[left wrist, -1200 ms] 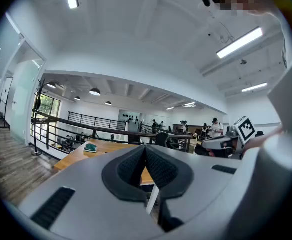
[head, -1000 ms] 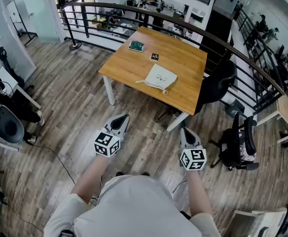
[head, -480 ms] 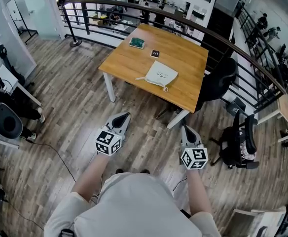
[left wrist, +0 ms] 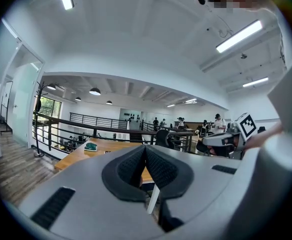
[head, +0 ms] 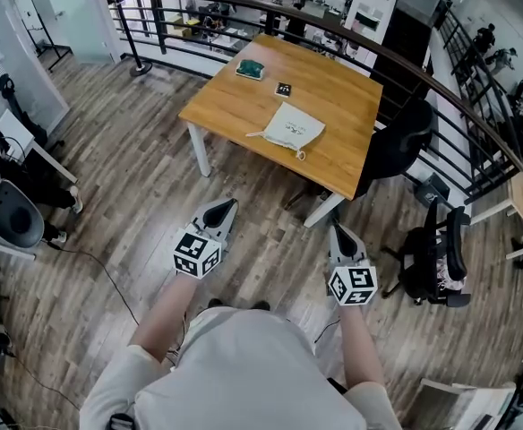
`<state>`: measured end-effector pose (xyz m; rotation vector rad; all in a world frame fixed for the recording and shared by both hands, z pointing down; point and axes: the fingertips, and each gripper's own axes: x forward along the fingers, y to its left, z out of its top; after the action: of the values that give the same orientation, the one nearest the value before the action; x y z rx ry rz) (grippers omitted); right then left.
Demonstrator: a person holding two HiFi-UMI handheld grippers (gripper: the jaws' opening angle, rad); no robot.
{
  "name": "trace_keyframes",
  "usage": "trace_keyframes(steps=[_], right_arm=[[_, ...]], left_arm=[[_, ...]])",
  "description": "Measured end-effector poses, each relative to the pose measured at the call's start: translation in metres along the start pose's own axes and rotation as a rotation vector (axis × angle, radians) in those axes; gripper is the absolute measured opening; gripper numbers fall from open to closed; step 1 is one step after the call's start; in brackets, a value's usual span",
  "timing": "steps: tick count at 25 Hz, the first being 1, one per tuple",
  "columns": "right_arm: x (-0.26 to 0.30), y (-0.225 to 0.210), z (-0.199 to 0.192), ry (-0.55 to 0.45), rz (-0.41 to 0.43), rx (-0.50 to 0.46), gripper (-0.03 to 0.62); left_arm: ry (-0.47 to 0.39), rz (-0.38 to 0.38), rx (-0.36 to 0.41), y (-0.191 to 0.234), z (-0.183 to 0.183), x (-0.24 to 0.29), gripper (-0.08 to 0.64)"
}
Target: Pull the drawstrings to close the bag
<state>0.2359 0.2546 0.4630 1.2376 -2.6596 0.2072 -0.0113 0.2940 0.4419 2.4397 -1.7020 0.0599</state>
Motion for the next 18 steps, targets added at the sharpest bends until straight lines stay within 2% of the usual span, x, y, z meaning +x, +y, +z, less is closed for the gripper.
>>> trace_keyframes(steps=[18], right_arm=[[0.005,-0.04,-0.023,0.039,0.06,-0.014,0.038]], left_arm=[[0.027,0.061,-0.031,-0.022,-0.025,0.024,0.043]])
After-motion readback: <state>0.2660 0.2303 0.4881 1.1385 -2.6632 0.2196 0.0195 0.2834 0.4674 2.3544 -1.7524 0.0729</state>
